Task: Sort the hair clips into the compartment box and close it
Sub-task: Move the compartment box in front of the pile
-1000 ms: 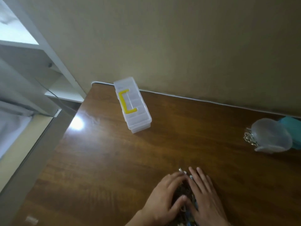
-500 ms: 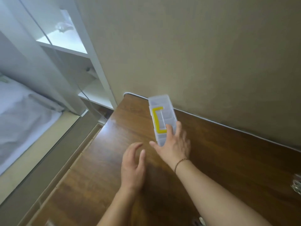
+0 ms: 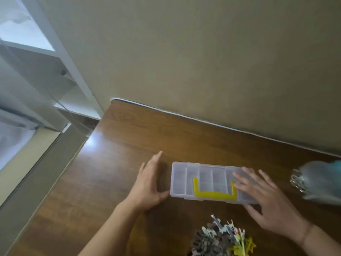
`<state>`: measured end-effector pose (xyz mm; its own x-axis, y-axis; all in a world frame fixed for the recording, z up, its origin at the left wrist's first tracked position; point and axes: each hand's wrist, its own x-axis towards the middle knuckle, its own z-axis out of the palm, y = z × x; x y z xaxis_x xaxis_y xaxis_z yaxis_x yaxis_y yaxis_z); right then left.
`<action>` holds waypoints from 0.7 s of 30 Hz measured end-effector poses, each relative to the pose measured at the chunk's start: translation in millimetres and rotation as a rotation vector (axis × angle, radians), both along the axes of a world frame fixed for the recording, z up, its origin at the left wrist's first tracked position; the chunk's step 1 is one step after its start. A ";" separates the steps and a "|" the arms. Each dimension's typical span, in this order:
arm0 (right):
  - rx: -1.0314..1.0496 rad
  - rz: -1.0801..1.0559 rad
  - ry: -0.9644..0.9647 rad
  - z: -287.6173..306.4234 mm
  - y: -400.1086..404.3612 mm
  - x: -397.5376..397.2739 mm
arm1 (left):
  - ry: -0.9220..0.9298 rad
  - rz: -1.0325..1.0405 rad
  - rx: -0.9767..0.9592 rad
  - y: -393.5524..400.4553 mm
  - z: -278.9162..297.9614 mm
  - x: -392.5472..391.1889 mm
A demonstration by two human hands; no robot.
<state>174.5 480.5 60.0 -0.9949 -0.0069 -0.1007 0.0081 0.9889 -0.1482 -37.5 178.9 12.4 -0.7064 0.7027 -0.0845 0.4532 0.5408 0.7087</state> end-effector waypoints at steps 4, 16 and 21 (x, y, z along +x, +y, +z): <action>0.047 -0.106 -0.024 7.5 -4.0 32.2 | -0.047 -0.272 -0.066 32.5 -1.4 30.8; 0.149 -0.133 -0.025 -3.8 -97.5 -37.3 | -0.075 -0.090 0.067 46.4 -16.2 45.4; 0.273 -0.057 -0.031 -5.7 -90.0 -35.7 | -0.077 -0.120 0.049 45.7 -18.9 41.5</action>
